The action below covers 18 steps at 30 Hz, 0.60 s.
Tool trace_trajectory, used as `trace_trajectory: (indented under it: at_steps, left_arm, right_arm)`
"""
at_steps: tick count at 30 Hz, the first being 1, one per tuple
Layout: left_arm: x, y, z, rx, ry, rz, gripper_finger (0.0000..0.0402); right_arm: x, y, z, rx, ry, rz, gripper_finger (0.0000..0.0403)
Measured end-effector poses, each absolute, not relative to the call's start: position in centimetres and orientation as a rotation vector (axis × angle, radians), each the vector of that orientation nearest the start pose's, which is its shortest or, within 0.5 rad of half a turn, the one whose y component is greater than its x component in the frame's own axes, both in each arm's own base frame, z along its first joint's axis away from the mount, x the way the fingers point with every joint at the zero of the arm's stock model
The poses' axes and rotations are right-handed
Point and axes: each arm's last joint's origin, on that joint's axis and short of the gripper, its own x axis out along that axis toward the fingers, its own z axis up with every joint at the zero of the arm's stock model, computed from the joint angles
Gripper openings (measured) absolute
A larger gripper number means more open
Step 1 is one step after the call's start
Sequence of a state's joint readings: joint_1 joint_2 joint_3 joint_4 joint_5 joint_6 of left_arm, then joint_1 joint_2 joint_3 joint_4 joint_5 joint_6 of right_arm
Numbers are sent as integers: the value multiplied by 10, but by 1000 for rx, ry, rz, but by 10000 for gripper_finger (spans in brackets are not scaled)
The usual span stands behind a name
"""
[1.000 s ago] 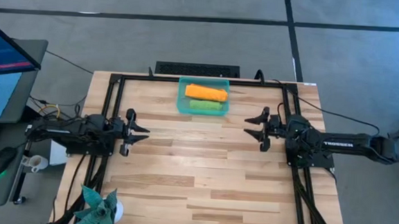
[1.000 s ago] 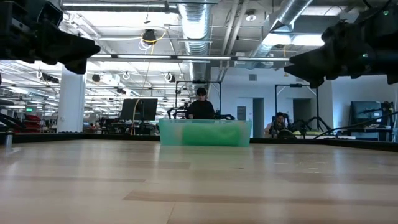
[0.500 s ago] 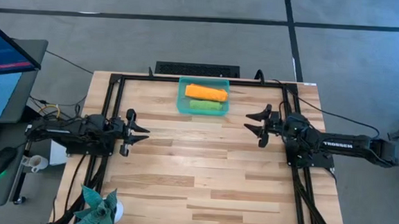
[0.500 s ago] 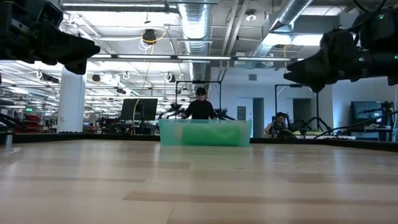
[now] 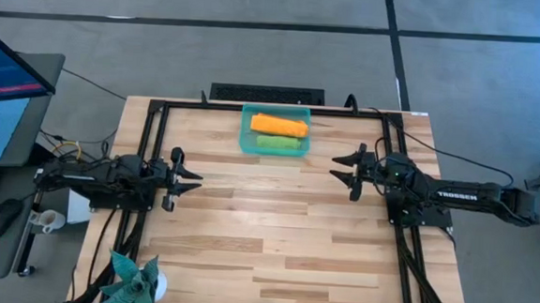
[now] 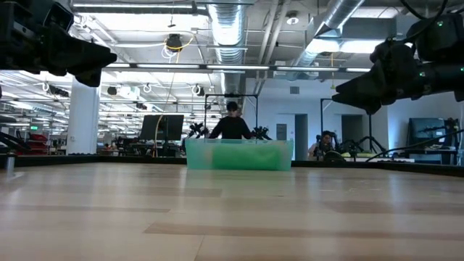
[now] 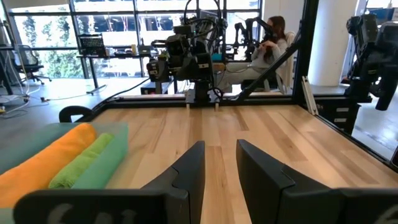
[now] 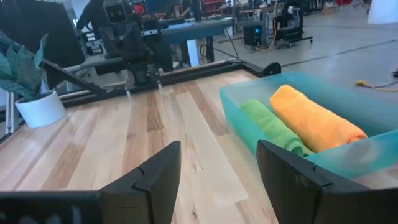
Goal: Roll microfiber towels into tight, uniform cylinder then place into a basket
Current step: Return to Home Position
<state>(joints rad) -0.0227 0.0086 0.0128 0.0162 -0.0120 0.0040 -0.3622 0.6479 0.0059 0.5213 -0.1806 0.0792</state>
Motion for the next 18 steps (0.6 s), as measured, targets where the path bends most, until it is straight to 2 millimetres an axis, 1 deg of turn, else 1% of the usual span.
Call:
trace_trajectory:
  at_steps: [18]
  left_arm:
    - [97, -2, 169, 3, -19, -11, 82]
  right_arm:
    - [129, -43, 147, 128, 168, -188, 230]
